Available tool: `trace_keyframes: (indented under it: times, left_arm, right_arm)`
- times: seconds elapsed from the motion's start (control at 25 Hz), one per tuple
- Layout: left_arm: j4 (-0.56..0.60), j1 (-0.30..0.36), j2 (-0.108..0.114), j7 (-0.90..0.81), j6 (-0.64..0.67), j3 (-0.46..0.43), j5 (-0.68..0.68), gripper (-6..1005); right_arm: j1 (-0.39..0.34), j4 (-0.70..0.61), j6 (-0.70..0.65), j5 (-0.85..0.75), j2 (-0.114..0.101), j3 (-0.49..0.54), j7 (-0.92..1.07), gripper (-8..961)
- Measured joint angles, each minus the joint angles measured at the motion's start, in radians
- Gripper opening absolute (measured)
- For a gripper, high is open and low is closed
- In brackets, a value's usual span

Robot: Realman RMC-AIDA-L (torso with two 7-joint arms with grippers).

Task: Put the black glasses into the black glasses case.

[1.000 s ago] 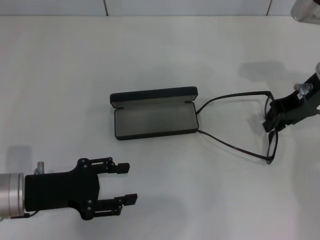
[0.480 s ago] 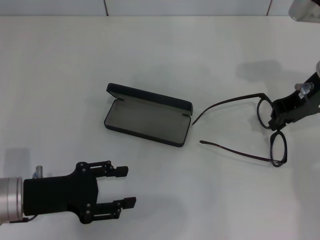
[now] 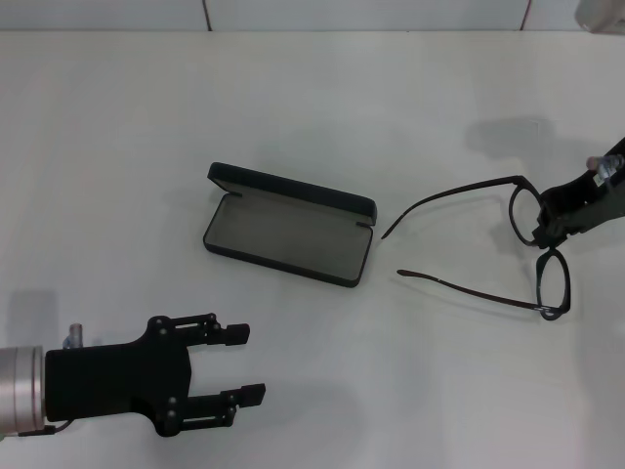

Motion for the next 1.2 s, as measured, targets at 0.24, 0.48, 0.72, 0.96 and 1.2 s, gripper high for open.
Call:
trace_keyframes:
  times: [0.24, 0.48, 0.72, 0.96, 1.2]
  left_arm:
    - [0.0, 0.0, 0.0, 0.0, 0.0, 0.0, 0.0, 690]
    - [0.0, 0.0, 0.0, -0.002, 0.0, -0.001, -0.004, 689]
    - [0.0, -0.003, -0.001, -0.009, 0.002, -0.007, -0.024, 689]
    - [-0.001, 0.003, -0.003, -0.073, 0.012, -0.017, -0.107, 682]
    - [-0.001, -0.014, -0.001, -0.212, 0.012, -0.017, -0.132, 670]
  right_arm:
    - [-0.016, -0.047, -0.026, -0.031, -0.002, 0.0, 0.0, 50]
    - [-0.062, -0.153, -0.062, -0.032, -0.005, 0.003, -0.003, 51]
    - [-0.102, -0.216, -0.085, -0.025, -0.018, 0.01, -0.009, 51]
    - [-0.16, -0.29, -0.1, 0.069, -0.043, 0.014, -0.085, 50]
    - [-0.216, -0.392, -0.119, 0.135, -0.048, 0.025, -0.217, 50]
